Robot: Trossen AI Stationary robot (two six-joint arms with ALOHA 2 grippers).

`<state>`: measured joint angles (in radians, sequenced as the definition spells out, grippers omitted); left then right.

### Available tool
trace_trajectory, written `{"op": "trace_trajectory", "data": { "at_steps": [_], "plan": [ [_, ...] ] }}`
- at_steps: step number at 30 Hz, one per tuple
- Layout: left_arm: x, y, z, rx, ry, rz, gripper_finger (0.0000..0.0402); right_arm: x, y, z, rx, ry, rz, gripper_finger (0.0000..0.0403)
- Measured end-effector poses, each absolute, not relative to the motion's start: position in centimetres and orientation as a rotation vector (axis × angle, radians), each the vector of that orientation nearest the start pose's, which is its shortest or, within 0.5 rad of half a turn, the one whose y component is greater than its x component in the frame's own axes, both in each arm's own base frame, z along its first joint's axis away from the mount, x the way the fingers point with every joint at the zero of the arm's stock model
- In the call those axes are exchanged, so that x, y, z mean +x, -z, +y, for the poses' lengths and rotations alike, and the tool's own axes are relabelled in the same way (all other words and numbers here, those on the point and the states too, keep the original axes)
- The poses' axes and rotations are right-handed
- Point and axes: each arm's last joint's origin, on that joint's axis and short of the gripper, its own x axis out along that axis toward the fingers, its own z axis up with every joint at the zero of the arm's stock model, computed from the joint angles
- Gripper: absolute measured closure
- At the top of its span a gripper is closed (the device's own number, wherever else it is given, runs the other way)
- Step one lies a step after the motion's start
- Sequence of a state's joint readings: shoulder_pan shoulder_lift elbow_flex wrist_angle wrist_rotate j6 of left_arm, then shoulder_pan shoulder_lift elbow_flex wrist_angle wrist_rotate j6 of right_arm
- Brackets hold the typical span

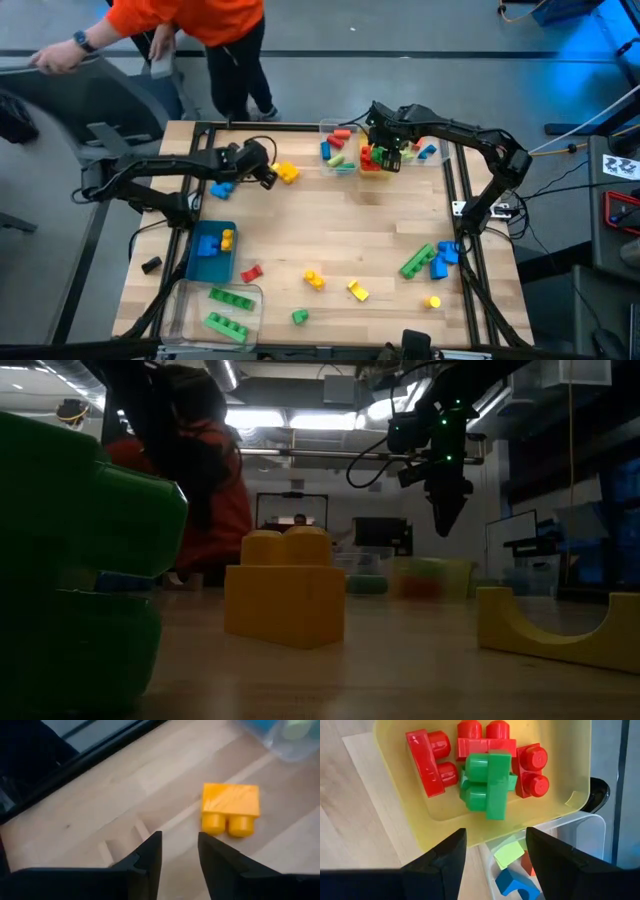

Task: Sort blocks by size
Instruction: Put the blue 4 stud game piece into the bottom transparent bin

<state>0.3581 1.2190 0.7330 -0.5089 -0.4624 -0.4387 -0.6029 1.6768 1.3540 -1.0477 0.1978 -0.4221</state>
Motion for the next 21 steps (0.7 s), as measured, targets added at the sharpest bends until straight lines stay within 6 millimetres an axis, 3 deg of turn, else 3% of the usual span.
{"op": "trace_trajectory", "data": {
  "at_steps": [10, 21],
  "plan": [
    [19.0, -20.4, 10.3, -0.494, -0.893, 0.974, 0.0210, 25.9, -25.1, -18.5, -0.051, 0.364, 1.475, 0.0196],
    [15.9, -19.6, 10.8, -0.603, -1.014, 1.209, 0.0206, 26.1, -25.1, -18.4, -0.009, 0.309, 1.436, 0.0196]
  ]
}}
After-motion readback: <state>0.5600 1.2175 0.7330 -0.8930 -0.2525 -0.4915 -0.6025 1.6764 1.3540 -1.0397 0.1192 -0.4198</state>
